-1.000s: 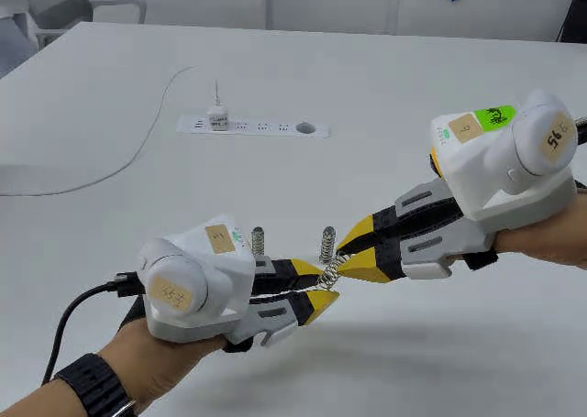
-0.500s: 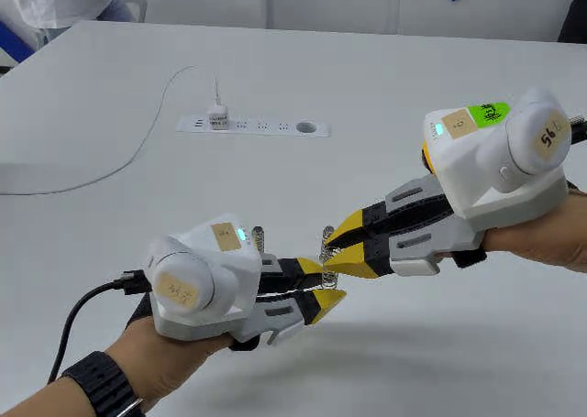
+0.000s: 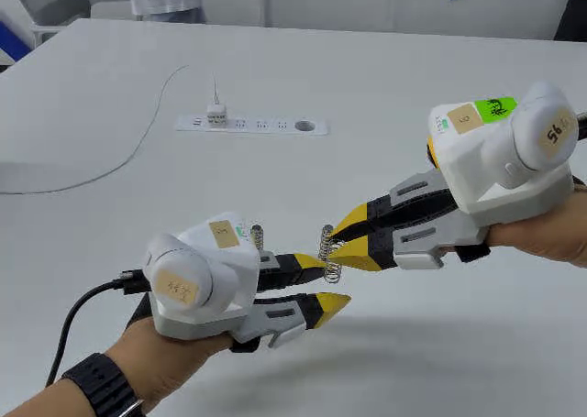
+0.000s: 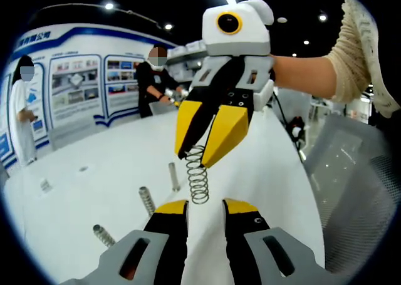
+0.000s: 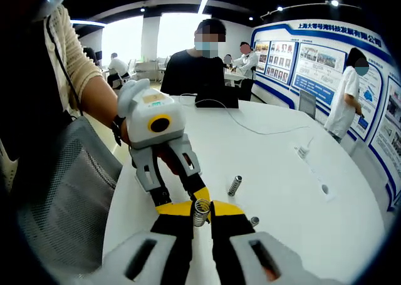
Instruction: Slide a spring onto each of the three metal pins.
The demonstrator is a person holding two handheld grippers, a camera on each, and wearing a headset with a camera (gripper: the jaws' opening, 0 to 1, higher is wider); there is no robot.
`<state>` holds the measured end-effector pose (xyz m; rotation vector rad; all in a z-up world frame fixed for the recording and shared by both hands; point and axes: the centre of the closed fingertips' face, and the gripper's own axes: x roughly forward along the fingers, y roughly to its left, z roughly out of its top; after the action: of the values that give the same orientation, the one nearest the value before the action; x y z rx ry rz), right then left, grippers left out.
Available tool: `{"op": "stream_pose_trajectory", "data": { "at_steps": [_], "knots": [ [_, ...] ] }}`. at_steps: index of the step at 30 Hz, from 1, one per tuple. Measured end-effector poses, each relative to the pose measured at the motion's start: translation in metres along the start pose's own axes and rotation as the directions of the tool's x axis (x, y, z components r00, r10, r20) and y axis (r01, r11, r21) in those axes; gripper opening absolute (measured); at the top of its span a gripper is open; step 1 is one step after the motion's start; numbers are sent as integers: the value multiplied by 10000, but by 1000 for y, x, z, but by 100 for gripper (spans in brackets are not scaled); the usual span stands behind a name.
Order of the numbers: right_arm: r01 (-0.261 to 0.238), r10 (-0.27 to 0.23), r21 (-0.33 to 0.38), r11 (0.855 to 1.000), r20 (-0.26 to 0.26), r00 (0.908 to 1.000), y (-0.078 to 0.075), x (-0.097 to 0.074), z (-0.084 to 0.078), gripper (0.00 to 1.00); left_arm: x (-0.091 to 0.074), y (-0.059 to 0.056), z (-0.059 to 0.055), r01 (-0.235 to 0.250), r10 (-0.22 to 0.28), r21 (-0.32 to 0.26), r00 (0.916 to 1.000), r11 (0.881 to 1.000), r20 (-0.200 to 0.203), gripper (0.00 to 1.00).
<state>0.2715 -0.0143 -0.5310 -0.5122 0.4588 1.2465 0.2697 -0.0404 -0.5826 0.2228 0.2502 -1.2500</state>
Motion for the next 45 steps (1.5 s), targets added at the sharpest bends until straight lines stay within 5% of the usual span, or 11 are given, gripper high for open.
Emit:
{"op": "stream_pose_trajectory", "data": {
  "at_steps": [24,45],
  "knots": [
    [691,-690,320,9971,-25,9976,-20,-21,-11,11,-18,11,-12,-534,541,-865,9985,9948,51,45],
    [1347,-1346,551,9894,-57,9909,-38,-38,-17,11,-44,28,-28,-1252,1256,-1352,9921,9829,-62,53]
  ]
}}
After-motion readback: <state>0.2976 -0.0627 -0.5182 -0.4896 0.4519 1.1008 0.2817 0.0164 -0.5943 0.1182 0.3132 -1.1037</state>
